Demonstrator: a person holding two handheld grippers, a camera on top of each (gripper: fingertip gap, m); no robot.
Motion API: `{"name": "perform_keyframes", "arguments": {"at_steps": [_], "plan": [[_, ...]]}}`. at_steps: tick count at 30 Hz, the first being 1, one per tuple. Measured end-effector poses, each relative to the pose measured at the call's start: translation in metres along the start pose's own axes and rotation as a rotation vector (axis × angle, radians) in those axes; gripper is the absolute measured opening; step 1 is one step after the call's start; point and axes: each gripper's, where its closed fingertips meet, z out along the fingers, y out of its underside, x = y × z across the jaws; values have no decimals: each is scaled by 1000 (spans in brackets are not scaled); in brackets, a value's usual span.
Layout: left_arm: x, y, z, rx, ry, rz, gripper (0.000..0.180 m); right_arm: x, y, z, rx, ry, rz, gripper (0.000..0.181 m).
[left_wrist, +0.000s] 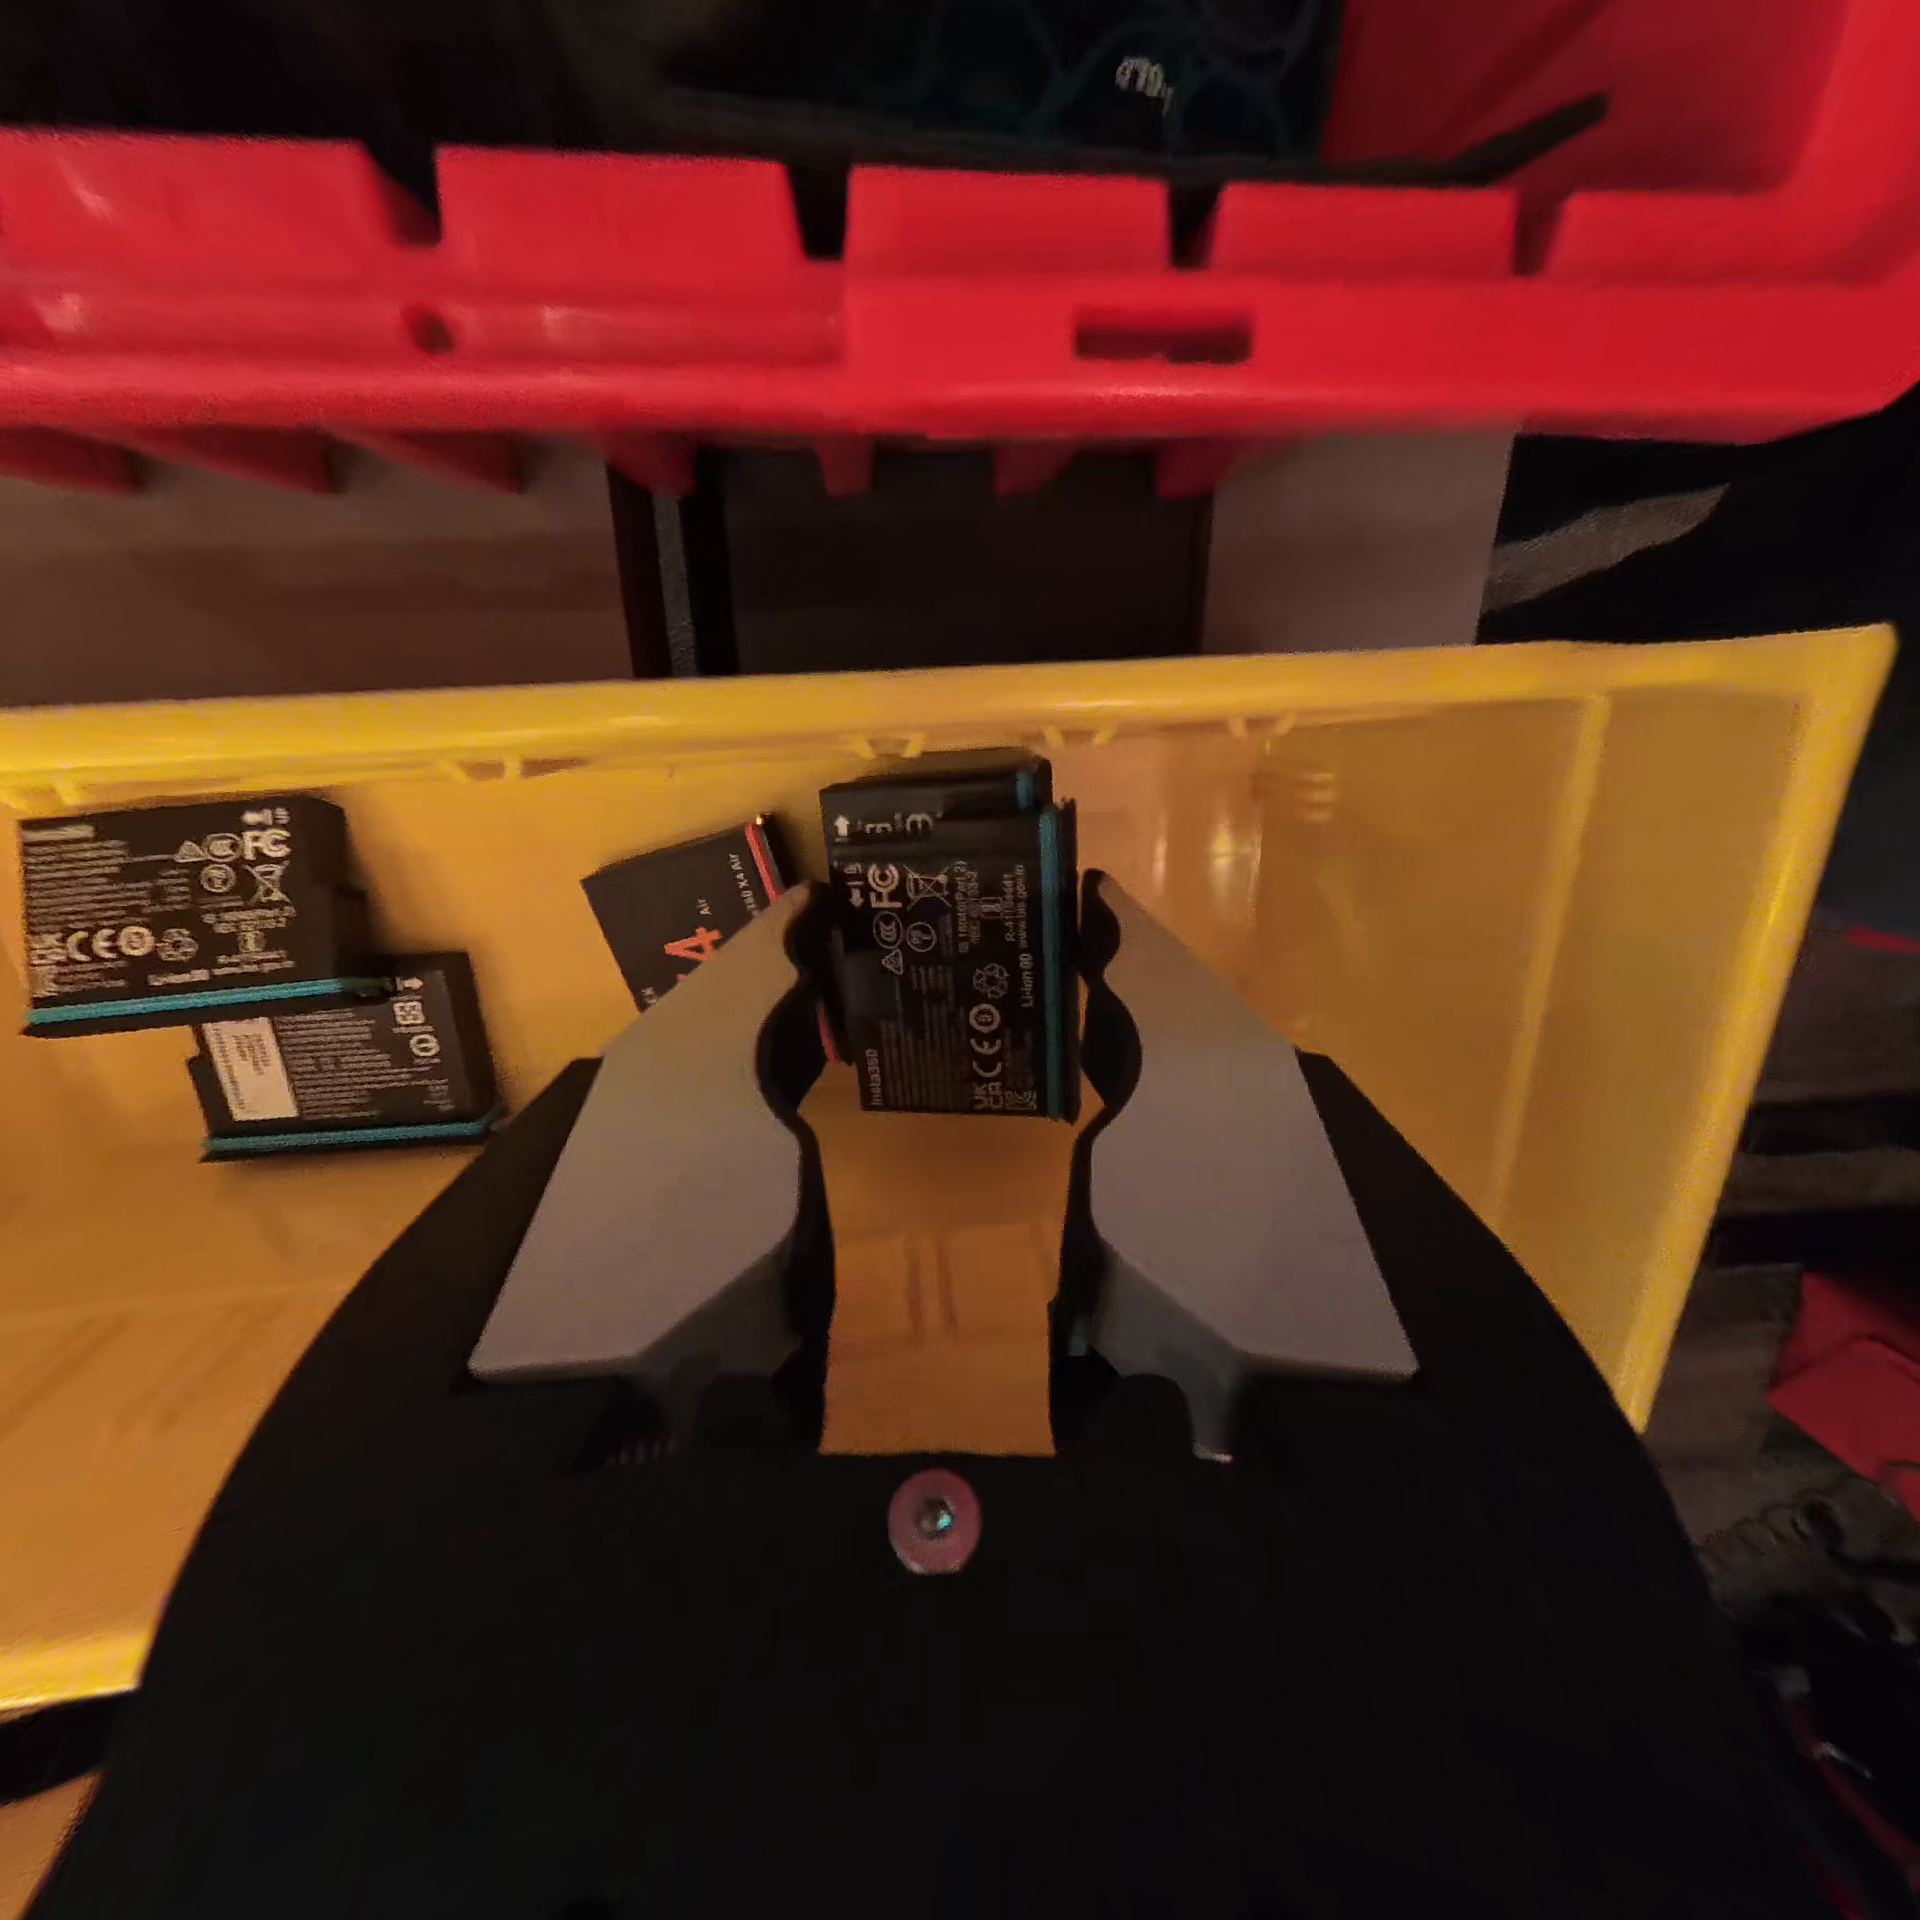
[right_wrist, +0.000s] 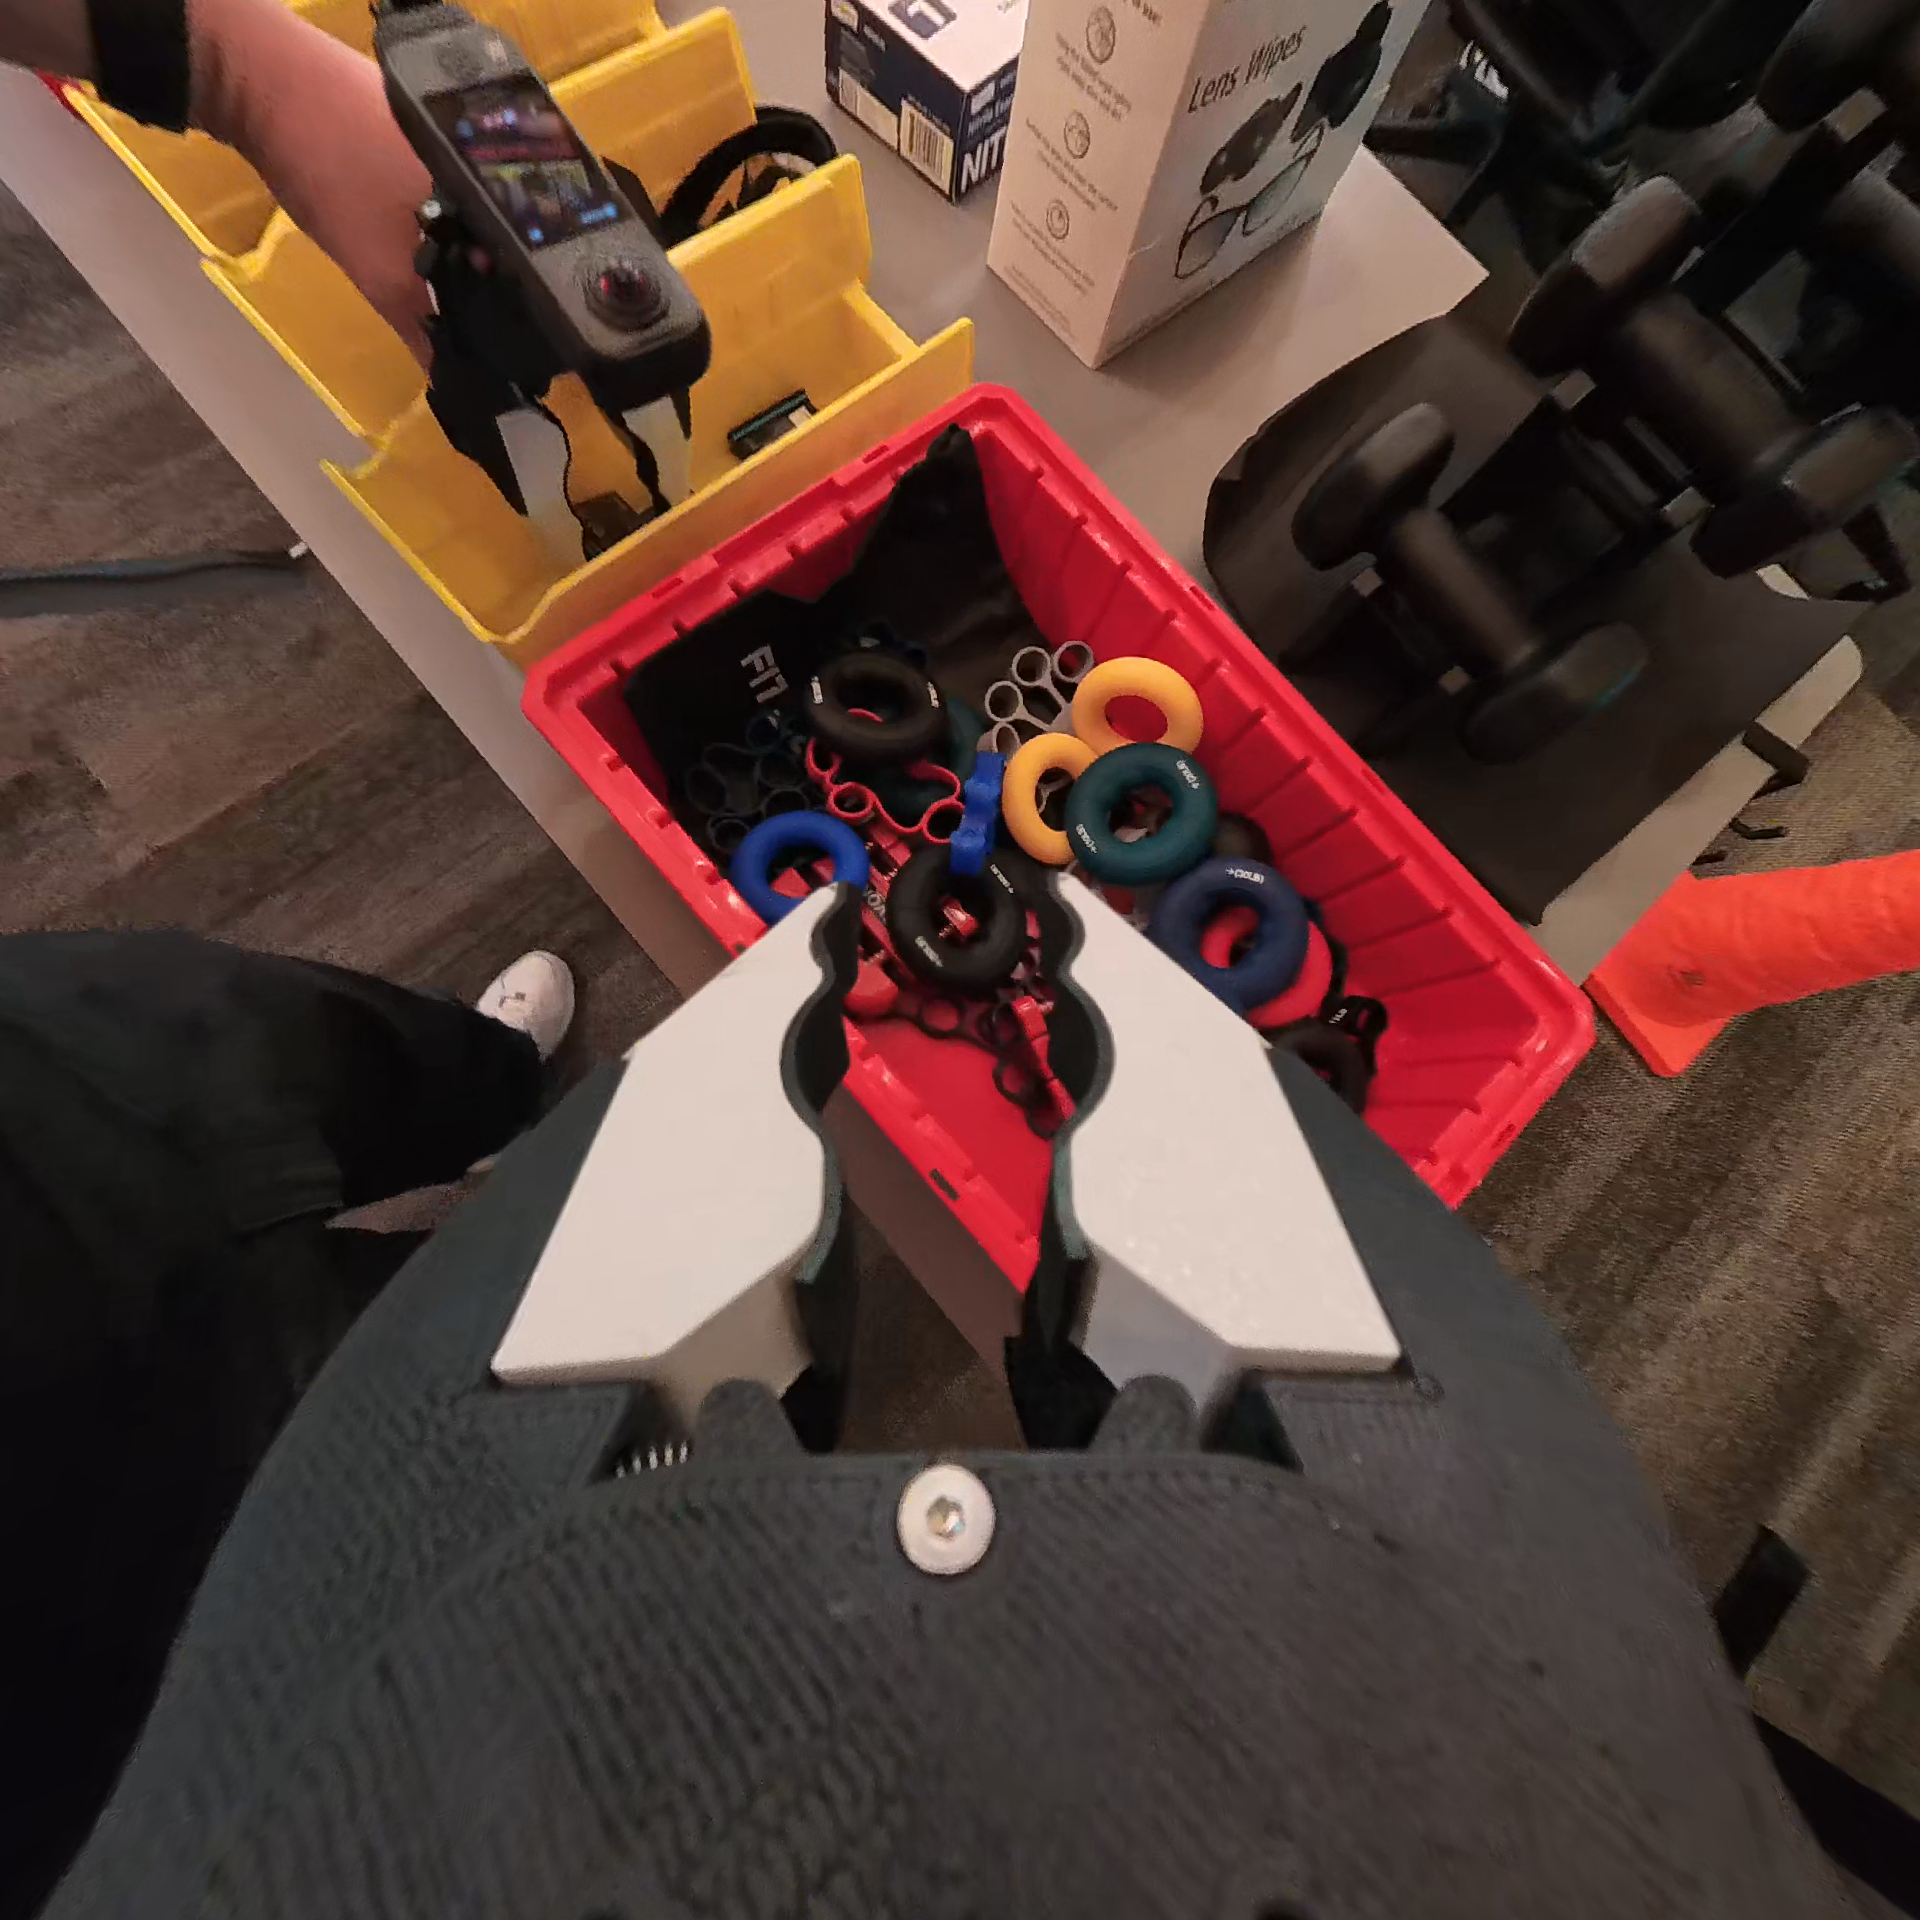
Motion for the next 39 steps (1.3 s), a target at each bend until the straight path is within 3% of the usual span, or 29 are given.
{"name": "perform_keyframes", "arguments": {"at_steps": [8,13,15,23,27,30,39], "plan": [[5,-6,-10,80,43,-50,44,-20,-11,24,-47,-51,-81,35],[6,-28,-62,378,1,-224,43,-61,-47,67,44,-212,-77,34],[2,-32,-82,518,-36,-306,43,-76,-49,103,-1,-277,-124,33],[8,-16,-105,691,-77,-495,44,-119,-75,195,-23,-490,-236,34],[9,-8,-119,633,-97,-539,44,-142,-86,208,28,-609,-237,40],[18,13,-139,553,-132,-549,44,-154,-89,234,0,-620,-369,46],[60,80,-199,321,-175,-590,44,-171,-39,297,-524,-575,-395,55]]}}
